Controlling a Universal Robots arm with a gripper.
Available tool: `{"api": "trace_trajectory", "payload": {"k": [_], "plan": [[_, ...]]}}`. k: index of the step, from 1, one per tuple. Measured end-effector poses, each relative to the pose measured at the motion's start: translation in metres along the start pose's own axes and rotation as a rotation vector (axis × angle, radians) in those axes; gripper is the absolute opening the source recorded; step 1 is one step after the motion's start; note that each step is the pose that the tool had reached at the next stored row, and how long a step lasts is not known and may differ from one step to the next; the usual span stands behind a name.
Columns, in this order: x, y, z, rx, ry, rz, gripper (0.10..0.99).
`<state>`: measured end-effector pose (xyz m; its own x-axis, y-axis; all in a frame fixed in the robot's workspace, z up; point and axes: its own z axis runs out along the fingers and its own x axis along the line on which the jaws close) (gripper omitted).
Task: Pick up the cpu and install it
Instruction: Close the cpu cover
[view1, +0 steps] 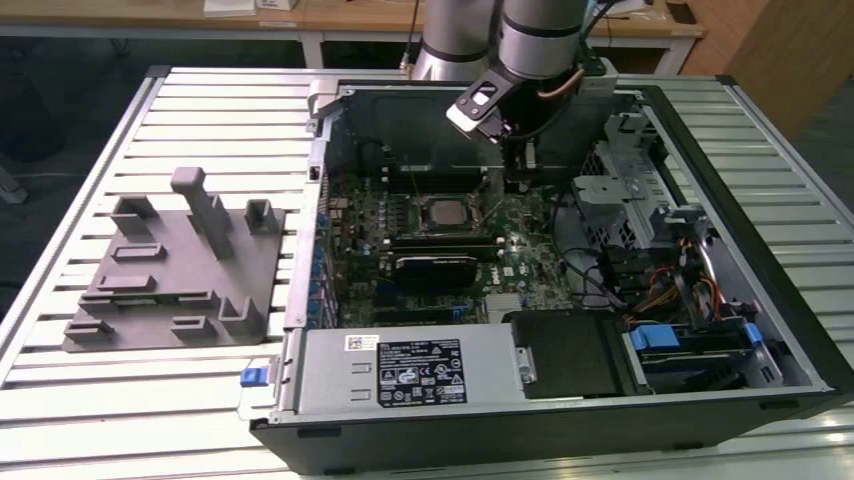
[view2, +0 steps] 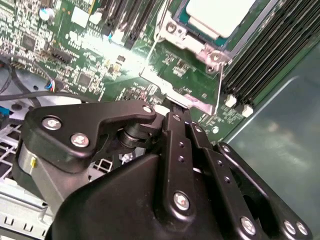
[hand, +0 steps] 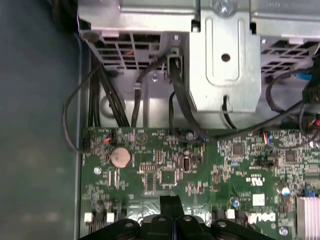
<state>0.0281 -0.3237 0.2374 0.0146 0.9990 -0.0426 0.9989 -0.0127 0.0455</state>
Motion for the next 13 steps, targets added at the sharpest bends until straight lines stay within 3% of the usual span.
{"api": "trace_trajectory", "payload": {"k": [13], "plan": [[-0.0003, -0.0255, -0.0011, 0.000, 0.0001, 0.000, 0.106]]}}
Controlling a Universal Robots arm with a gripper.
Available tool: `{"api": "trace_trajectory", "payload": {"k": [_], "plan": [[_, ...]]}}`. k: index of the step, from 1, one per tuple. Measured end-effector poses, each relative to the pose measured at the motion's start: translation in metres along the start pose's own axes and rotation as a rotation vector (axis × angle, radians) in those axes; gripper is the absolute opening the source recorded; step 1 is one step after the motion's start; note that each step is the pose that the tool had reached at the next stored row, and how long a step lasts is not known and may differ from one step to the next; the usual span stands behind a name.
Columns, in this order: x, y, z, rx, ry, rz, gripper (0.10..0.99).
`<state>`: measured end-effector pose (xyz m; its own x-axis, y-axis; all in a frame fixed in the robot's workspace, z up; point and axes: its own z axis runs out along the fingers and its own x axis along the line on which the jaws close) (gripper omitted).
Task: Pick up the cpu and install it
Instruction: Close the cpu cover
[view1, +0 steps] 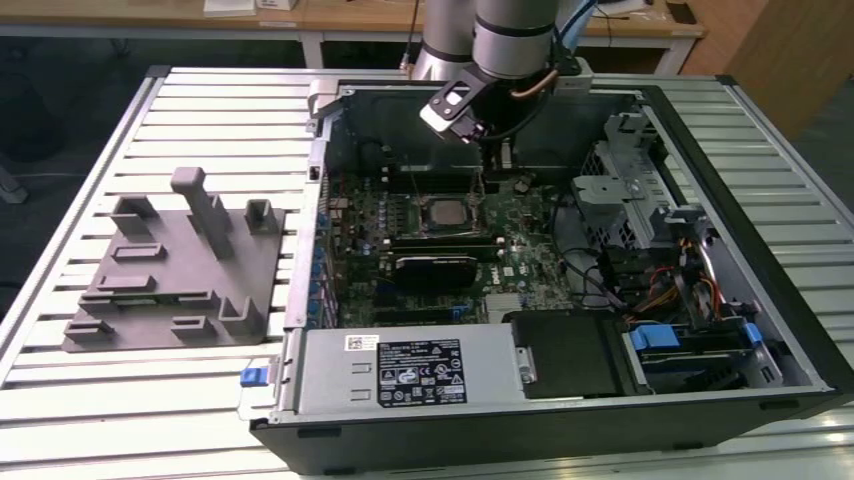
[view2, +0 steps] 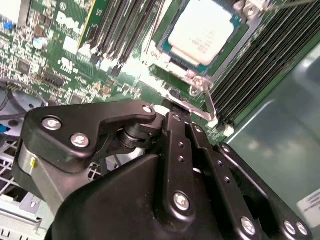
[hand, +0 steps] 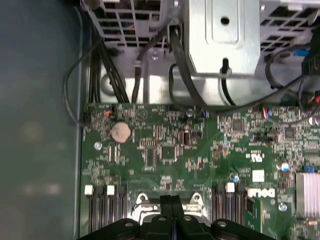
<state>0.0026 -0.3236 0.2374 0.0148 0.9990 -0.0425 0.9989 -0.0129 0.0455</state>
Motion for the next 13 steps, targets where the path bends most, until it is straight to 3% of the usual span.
{"api": "trace_trajectory", "payload": {"k": [13], "plan": [[-0.0004, -0.0253, -0.0011, 0.000, 0.0000, 0.000, 0.106]]}}
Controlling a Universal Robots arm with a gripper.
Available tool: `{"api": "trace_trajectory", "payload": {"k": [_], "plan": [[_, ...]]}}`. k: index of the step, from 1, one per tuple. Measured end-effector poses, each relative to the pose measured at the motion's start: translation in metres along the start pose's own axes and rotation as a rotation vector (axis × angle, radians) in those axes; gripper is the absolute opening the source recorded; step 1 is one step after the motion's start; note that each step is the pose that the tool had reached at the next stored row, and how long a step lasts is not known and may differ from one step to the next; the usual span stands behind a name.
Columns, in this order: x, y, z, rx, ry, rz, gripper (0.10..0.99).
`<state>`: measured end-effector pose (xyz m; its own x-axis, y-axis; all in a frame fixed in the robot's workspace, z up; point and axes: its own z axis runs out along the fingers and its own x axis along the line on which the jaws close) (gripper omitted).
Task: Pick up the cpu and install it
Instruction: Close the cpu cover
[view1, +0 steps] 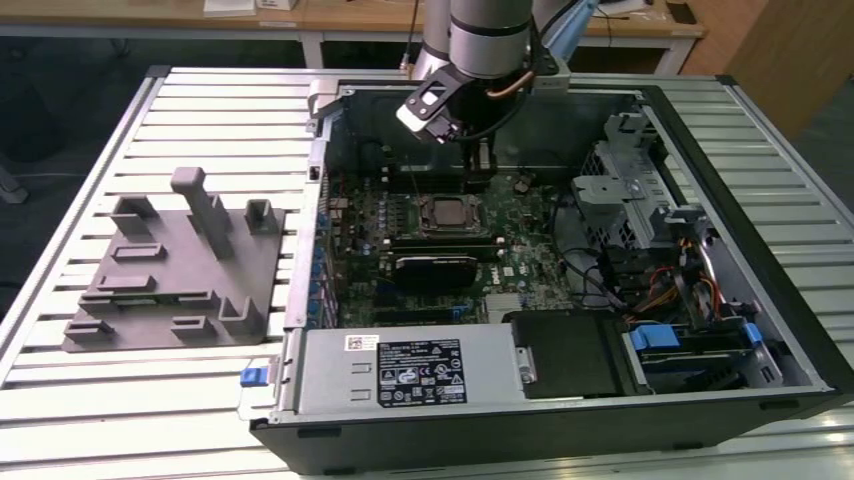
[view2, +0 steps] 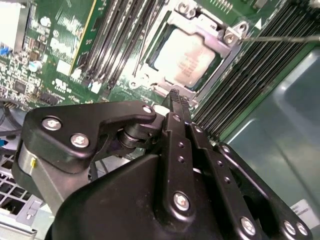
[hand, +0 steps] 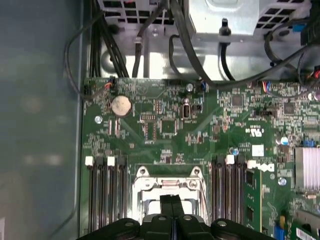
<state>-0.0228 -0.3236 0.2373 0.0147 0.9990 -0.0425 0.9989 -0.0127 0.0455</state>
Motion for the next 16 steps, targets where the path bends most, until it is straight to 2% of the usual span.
{"api": "trace_trajectory", "payload": {"k": [6, 16], "plan": [[-0.0001, -0.0049, 0.0011, 0.000, -0.0001, 0.000, 0.106], [-0.0022, -0.0157, 0.0095, 0.000, -0.0001, 0.000, 0.106]]}}
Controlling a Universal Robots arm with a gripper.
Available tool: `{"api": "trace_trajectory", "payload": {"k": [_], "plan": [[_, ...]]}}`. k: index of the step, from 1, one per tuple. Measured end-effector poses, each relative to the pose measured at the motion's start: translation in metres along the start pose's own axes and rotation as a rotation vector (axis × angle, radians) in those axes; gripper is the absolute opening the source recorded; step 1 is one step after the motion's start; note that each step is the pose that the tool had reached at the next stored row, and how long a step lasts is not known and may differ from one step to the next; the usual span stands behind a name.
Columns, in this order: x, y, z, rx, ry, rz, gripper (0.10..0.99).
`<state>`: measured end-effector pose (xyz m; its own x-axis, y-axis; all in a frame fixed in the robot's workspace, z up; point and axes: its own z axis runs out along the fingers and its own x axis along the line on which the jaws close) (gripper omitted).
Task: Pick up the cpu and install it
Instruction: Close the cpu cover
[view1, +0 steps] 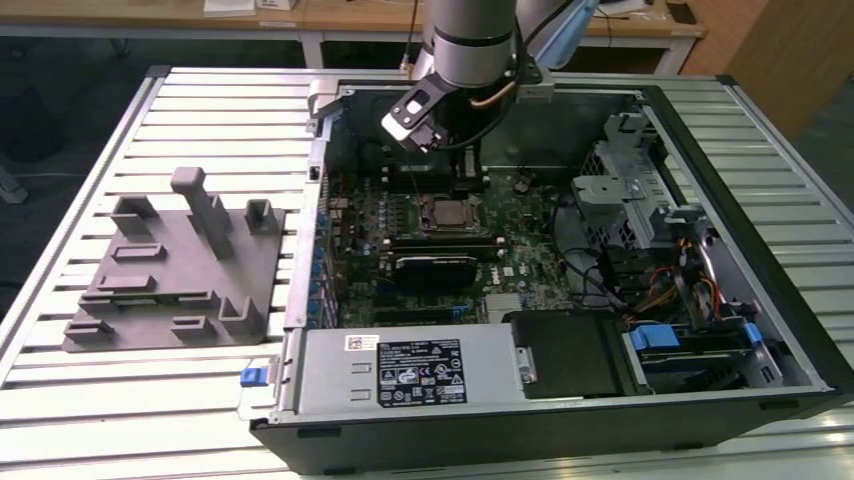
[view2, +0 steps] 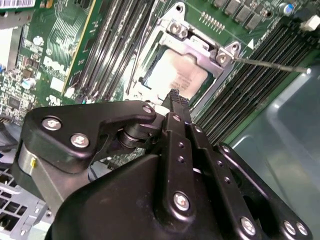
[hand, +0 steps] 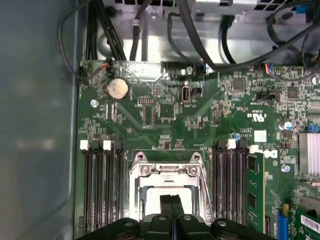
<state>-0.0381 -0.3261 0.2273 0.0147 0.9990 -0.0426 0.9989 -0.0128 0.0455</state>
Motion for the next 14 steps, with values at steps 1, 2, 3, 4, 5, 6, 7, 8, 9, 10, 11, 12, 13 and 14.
{"api": "trace_trajectory", "payload": {"k": [1, 2, 3, 4, 5, 6, 7, 8, 9, 10, 11, 12, 13, 14], "plan": [[-0.0001, -0.0012, 0.0008, 0.000, 0.0000, 0.000, 0.106], [-0.0003, -0.0024, 0.0017, 0.000, 0.0000, 0.000, 0.106], [-0.0003, -0.0035, 0.0025, 0.000, -0.0001, 0.000, 0.106], [-0.0004, -0.0045, 0.0033, 0.000, -0.0001, 0.000, 0.106], [-0.0005, -0.0056, 0.0041, 0.000, -0.0001, 0.000, 0.106], [-0.0006, -0.0066, 0.0049, 0.000, -0.0001, 0.000, 0.106], [-0.0007, -0.0076, 0.0058, 0.000, 0.0000, 0.000, 0.106], [-0.0007, -0.0084, 0.0065, 0.000, -0.0001, 0.000, 0.106], [-0.0008, -0.0089, 0.0069, 0.000, -0.0001, 0.000, 0.106], [-0.0008, -0.0090, 0.0069, 0.000, -0.0001, 0.000, 0.106], [-0.0008, -0.0090, 0.0068, 0.000, -0.0002, 0.000, 0.106], [-0.0008, -0.0090, 0.0069, 0.000, -0.0001, 0.000, 0.106], [-0.0007, -0.0090, 0.0069, 0.000, -0.0001, 0.000, 0.106], [-0.0007, -0.0090, 0.0069, 0.000, -0.0001, 0.000, 0.106]]}}
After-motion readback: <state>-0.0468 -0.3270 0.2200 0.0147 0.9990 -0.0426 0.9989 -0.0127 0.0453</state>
